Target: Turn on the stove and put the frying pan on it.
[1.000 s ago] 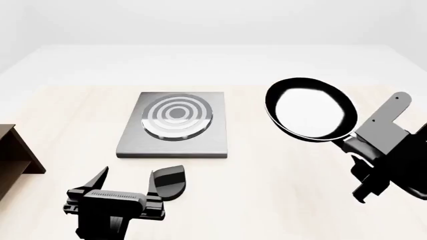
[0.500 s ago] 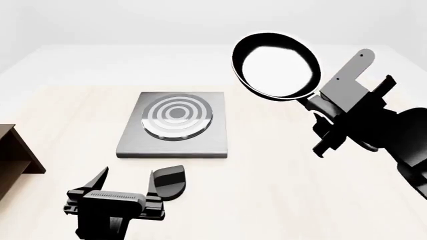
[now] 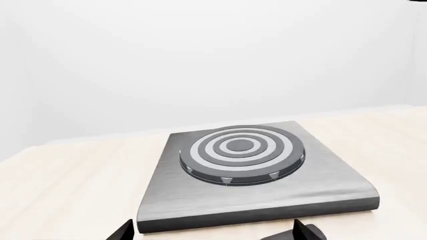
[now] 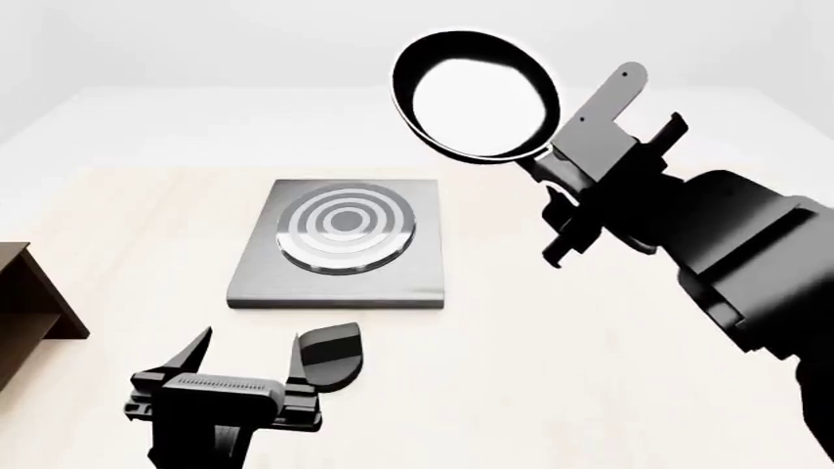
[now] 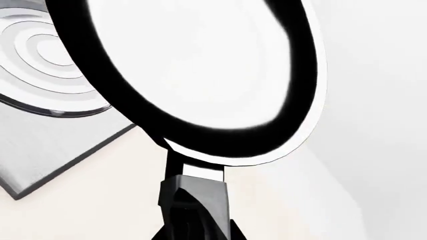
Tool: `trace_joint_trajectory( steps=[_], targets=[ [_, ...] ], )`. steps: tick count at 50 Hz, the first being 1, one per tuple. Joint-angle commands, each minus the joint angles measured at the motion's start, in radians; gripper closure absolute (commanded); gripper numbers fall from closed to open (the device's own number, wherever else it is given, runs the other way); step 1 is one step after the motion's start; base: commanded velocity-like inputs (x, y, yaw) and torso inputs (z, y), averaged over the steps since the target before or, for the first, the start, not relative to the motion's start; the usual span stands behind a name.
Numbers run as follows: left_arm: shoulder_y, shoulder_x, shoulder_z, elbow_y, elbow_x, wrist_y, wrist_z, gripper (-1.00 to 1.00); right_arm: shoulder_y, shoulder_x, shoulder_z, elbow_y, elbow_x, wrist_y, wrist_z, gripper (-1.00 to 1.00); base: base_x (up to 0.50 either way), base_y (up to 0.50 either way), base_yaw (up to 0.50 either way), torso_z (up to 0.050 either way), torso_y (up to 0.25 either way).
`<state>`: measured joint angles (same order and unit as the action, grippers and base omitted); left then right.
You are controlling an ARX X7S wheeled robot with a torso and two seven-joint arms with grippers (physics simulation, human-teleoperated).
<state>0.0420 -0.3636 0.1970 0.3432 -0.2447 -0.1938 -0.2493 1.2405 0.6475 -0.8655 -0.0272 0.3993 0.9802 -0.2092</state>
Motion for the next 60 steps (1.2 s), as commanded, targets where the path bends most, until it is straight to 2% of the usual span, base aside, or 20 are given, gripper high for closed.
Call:
trace_joint_trajectory(
  steps=[1, 22, 30, 43, 60],
  targets=[
    [0.000, -0.002, 0.002, 0.002, -0.003, 0.000, -0.003, -1.00, 0.052, -0.120, -0.004, 0.121, -0.108, -0.055, 0.041, 1.00, 0.00, 0.00, 0.00, 0.000, 0.000],
    [0.003, -0.009, 0.003, 0.002, -0.002, 0.009, -0.009, -1.00, 0.054, -0.265, -0.057, 0.288, -0.161, -0.152, 0.079, 1.00, 0.00, 0.00, 0.00, 0.000, 0.002],
    [0.024, -0.015, 0.010, -0.011, 0.007, 0.088, 0.014, -1.00, 0.058, -0.327, -0.057, 0.353, -0.168, -0.187, 0.097, 1.00, 0.00, 0.00, 0.00, 0.003, 0.001],
    [0.034, -0.021, 0.002, -0.014, -0.032, 0.124, 0.042, -1.00, 0.056, -0.455, -0.065, 0.482, -0.189, -0.263, 0.150, 1.00, 0.00, 0.00, 0.00, 0.000, 0.002],
    [0.046, -0.022, 0.004, -0.016, -0.055, 0.164, 0.062, -1.00, 0.063, -0.559, -0.086, 0.605, -0.222, -0.322, 0.212, 1.00, 0.00, 0.00, 0.00, 0.000, 0.002]
  ],
)
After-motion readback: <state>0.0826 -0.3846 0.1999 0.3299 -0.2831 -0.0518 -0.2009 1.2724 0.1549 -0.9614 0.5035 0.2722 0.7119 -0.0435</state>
